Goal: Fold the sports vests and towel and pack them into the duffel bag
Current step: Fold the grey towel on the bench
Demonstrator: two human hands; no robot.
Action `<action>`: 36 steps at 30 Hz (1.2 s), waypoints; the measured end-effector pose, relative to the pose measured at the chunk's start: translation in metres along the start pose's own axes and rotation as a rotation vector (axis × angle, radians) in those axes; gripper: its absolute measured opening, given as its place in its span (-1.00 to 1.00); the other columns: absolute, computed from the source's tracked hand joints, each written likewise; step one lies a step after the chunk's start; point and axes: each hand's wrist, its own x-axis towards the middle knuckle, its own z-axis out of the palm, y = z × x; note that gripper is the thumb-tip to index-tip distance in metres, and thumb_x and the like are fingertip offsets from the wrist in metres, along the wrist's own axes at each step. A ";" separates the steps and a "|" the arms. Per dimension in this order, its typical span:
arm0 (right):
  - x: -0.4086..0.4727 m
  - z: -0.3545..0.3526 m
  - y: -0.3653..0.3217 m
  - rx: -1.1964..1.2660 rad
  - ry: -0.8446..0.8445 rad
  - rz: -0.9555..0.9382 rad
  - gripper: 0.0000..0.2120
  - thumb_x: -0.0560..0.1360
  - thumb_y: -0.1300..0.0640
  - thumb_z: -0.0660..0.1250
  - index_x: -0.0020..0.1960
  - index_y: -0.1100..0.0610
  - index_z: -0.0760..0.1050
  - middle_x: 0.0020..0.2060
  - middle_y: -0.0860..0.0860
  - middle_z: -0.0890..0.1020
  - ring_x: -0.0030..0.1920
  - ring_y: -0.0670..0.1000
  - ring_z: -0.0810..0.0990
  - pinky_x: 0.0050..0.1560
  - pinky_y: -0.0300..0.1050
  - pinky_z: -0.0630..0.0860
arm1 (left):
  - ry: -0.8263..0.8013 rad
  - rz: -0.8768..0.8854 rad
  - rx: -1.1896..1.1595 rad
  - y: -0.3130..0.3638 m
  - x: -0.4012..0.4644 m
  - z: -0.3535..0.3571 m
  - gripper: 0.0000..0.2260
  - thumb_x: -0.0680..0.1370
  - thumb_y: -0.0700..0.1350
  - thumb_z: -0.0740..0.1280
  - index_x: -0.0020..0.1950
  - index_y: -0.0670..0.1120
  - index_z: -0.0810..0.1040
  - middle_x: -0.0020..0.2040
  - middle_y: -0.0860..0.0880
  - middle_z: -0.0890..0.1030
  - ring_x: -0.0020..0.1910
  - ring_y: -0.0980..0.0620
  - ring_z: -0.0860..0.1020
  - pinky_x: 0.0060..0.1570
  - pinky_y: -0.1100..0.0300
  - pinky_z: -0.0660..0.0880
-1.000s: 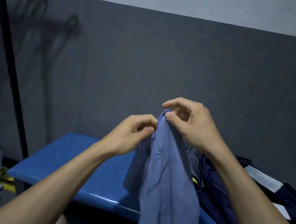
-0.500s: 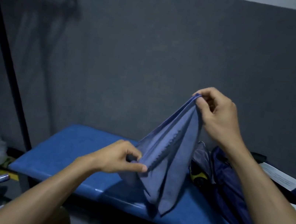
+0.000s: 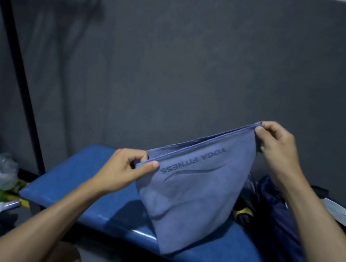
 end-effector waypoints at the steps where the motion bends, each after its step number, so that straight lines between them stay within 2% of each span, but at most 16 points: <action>1: -0.002 -0.002 0.005 0.047 -0.008 0.065 -0.77 0.61 0.26 0.29 -0.17 0.05 0.56 -0.28 -0.04 0.59 -0.28 -0.13 0.51 -0.28 -0.28 0.44 | 0.007 -0.004 -0.022 0.002 0.002 -0.004 -0.50 0.55 0.16 0.41 -0.38 -0.07 0.25 -0.42 0.06 0.22 -0.38 0.09 0.20 -0.38 0.12 0.16; 3: -0.009 -0.003 0.011 0.151 -0.012 0.184 -0.73 0.61 0.27 0.28 -0.23 0.05 0.55 -0.33 -0.03 0.59 -0.32 -0.10 0.52 -0.33 -0.28 0.44 | -0.004 -0.021 -0.055 0.006 0.007 -0.013 -0.48 0.51 0.18 0.45 -0.40 -0.08 0.26 -0.43 0.04 0.21 -0.38 0.06 0.18 -0.38 0.13 0.11; 5: -0.014 -0.003 0.018 0.229 0.007 0.262 -0.72 0.61 0.27 0.26 -0.24 0.06 0.52 -0.39 -0.07 0.57 -0.38 -0.13 0.51 -0.41 -0.32 0.42 | -0.089 -0.027 -0.072 0.011 0.011 -0.023 -0.52 0.49 0.20 0.46 -0.38 -0.10 0.38 -0.42 0.04 0.28 -0.38 0.06 0.21 -0.38 0.14 0.14; 7: -0.019 -0.004 0.019 0.275 0.018 0.316 -0.73 0.62 0.27 0.24 -0.24 0.06 0.48 -0.45 -0.07 0.50 -0.45 -0.13 0.42 -0.51 -0.33 0.33 | -0.266 -0.019 -0.100 0.015 0.013 -0.033 -0.68 0.54 0.13 0.46 -0.24 -0.07 0.56 -0.35 0.07 0.44 -0.34 0.09 0.32 -0.33 0.14 0.25; 9: -0.021 -0.006 0.023 0.301 0.024 0.347 -0.73 0.62 0.29 0.22 -0.23 0.08 0.45 -0.50 -0.08 0.46 -0.51 -0.14 0.38 -0.56 -0.34 0.28 | -0.348 0.000 -0.103 0.019 0.013 -0.041 -0.80 0.60 0.06 0.42 -0.09 -0.05 0.61 -0.26 0.06 0.53 -0.27 0.10 0.40 -0.26 0.09 0.34; 12: -0.023 -0.007 0.025 0.426 0.026 0.376 -0.71 0.62 0.34 0.19 -0.25 0.12 0.43 -0.48 -0.06 0.48 -0.44 -0.13 0.43 -0.47 -0.32 0.37 | -0.234 0.035 -0.084 0.025 0.015 -0.042 -0.75 0.60 0.13 0.36 -0.08 -0.05 0.57 -0.30 -0.11 0.45 -0.30 0.02 0.34 -0.31 -0.02 0.30; 15: -0.025 -0.010 0.026 0.662 -0.002 0.449 -0.75 0.61 0.31 0.21 -0.22 0.11 0.47 -0.32 0.00 0.54 -0.24 -0.06 0.54 -0.18 -0.26 0.55 | -0.081 0.029 -0.131 0.034 0.020 -0.041 -0.71 0.58 0.13 0.31 -0.14 -0.08 0.48 -0.32 0.01 0.42 -0.31 0.07 0.34 -0.31 0.12 0.29; 18: -0.029 -0.018 0.027 0.734 -0.059 0.487 -0.81 0.63 0.24 0.23 -0.13 0.12 0.53 -0.21 0.03 0.63 -0.14 -0.03 0.63 -0.06 -0.20 0.63 | 0.016 0.007 -0.144 0.039 0.025 -0.042 -0.74 0.59 0.04 0.32 -0.16 -0.12 0.43 -0.34 0.11 0.45 -0.36 0.13 0.36 -0.36 0.27 0.31; 21: -0.036 -0.023 0.025 0.611 -0.159 0.428 -0.86 0.64 0.17 0.25 0.05 0.21 0.55 -0.09 0.10 0.62 -0.09 -0.01 0.62 -0.09 -0.20 0.62 | 0.057 -0.032 -0.161 0.041 0.026 -0.045 -0.81 0.59 -0.01 0.31 -0.07 -0.13 0.47 -0.33 -0.02 0.52 -0.36 0.09 0.44 -0.35 0.29 0.42; 23: -0.041 -0.026 0.019 0.529 -0.183 0.380 -0.81 0.66 0.17 0.21 0.11 0.27 0.53 -0.15 0.08 0.63 -0.21 -0.06 0.62 -0.24 -0.27 0.60 | 0.036 -0.091 -0.214 0.043 0.026 -0.051 -0.85 0.64 -0.02 0.33 0.08 -0.08 0.49 -0.31 -0.12 0.53 -0.31 0.05 0.48 -0.31 0.28 0.50; 25: -0.045 -0.031 0.014 0.500 -0.215 0.324 -0.83 0.65 0.15 0.20 0.07 0.24 0.51 -0.23 0.05 0.61 -0.28 -0.08 0.59 -0.29 -0.29 0.54 | -0.072 -0.133 -0.195 0.049 0.025 -0.061 -0.83 0.66 -0.02 0.31 0.21 -0.04 0.53 -0.24 -0.17 0.59 -0.22 0.03 0.54 -0.21 0.23 0.58; 27: -0.049 -0.037 0.008 0.519 -0.268 0.299 -0.86 0.59 0.12 0.24 0.01 0.18 0.50 -0.25 0.04 0.57 -0.28 -0.06 0.53 -0.29 -0.28 0.51 | -0.192 -0.127 -0.236 0.054 0.021 -0.073 -0.85 0.66 -0.08 0.30 0.02 -0.11 0.61 -0.21 -0.11 0.63 -0.18 0.08 0.57 -0.15 0.27 0.56; 28: -0.049 -0.041 0.007 0.528 -0.292 0.307 -0.86 0.57 0.10 0.25 -0.02 0.17 0.50 -0.26 0.04 0.56 -0.30 -0.05 0.51 -0.31 -0.27 0.49 | -0.220 -0.131 -0.330 0.055 0.018 -0.078 -0.81 0.66 -0.11 0.30 -0.10 -0.13 0.60 -0.22 -0.08 0.60 -0.20 0.10 0.55 -0.16 0.30 0.53; 31: -0.047 -0.045 0.005 0.499 -0.333 0.311 -0.80 0.57 0.09 0.26 0.03 0.22 0.51 -0.18 0.11 0.55 -0.26 0.00 0.52 -0.29 -0.21 0.46 | -0.218 -0.203 -0.577 0.056 0.017 -0.086 -0.69 0.62 0.00 0.37 -0.21 -0.18 0.52 -0.29 -0.11 0.39 -0.32 0.11 0.39 -0.30 0.31 0.40; 33: -0.040 -0.039 0.007 0.460 -0.329 0.314 -0.86 0.59 0.10 0.27 -0.04 0.17 0.51 -0.23 0.05 0.55 -0.29 -0.04 0.50 -0.29 -0.19 0.43 | -0.201 -0.254 -0.504 0.045 0.025 -0.081 -0.68 0.63 0.00 0.37 -0.25 -0.14 0.55 -0.32 -0.07 0.37 -0.36 0.11 0.34 -0.34 0.33 0.38; 36: -0.020 -0.016 0.025 0.326 -0.243 0.350 -0.79 0.65 0.17 0.24 -0.17 0.11 0.46 -0.39 -0.05 0.56 -0.41 -0.12 0.51 -0.39 -0.26 0.43 | -0.136 -0.333 -0.314 0.016 0.047 -0.065 -0.74 0.60 -0.02 0.34 -0.27 -0.05 0.60 -0.34 -0.02 0.41 -0.34 0.06 0.35 -0.29 0.28 0.46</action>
